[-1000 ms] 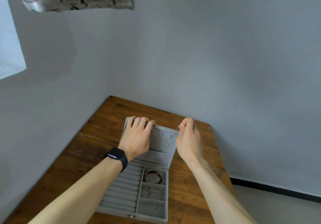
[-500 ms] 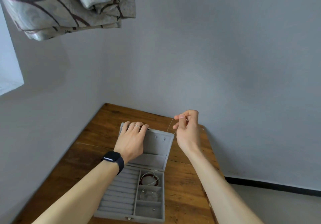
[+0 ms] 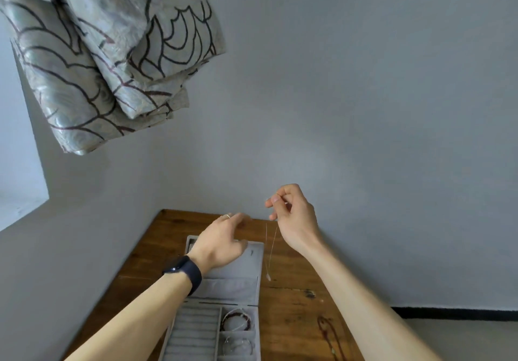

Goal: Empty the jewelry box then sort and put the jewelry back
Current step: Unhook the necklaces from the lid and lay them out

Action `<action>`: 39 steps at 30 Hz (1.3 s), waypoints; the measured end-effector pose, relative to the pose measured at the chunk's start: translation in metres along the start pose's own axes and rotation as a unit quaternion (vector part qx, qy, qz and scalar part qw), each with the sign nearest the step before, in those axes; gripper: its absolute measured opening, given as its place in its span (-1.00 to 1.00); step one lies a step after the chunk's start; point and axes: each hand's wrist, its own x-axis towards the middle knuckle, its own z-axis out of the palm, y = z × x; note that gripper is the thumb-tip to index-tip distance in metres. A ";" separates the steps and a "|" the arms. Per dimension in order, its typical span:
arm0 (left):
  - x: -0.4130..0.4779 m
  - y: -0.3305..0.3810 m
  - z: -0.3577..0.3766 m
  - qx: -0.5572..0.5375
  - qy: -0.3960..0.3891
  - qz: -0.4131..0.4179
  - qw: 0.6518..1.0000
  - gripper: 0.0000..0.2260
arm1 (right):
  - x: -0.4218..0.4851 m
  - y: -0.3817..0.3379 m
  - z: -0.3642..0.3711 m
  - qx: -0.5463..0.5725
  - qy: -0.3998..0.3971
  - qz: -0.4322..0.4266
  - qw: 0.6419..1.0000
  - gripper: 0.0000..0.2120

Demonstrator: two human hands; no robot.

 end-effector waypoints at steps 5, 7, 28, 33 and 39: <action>-0.013 0.050 -0.026 -0.155 -0.014 0.024 0.988 -0.74 | -0.020 -0.013 -0.029 -0.048 -0.101 0.007 0.994 -0.92; -0.025 0.061 -0.029 -0.178 -0.034 0.039 0.983 -0.81 | -0.032 -0.016 -0.038 -0.053 -0.133 0.012 0.990 -0.92; -0.098 0.078 -0.004 -0.360 0.047 -0.067 0.930 -0.82 | -0.205 0.086 -0.034 0.053 -0.151 0.246 0.956 -0.76; -0.112 0.077 0.017 -0.328 0.022 -0.069 0.942 -0.77 | -0.241 0.093 -0.013 0.085 -0.129 0.283 0.947 -0.79; -0.118 0.070 0.028 -0.328 0.020 -0.091 0.940 -0.76 | -0.273 0.099 -0.008 0.185 -0.064 0.307 0.931 -0.77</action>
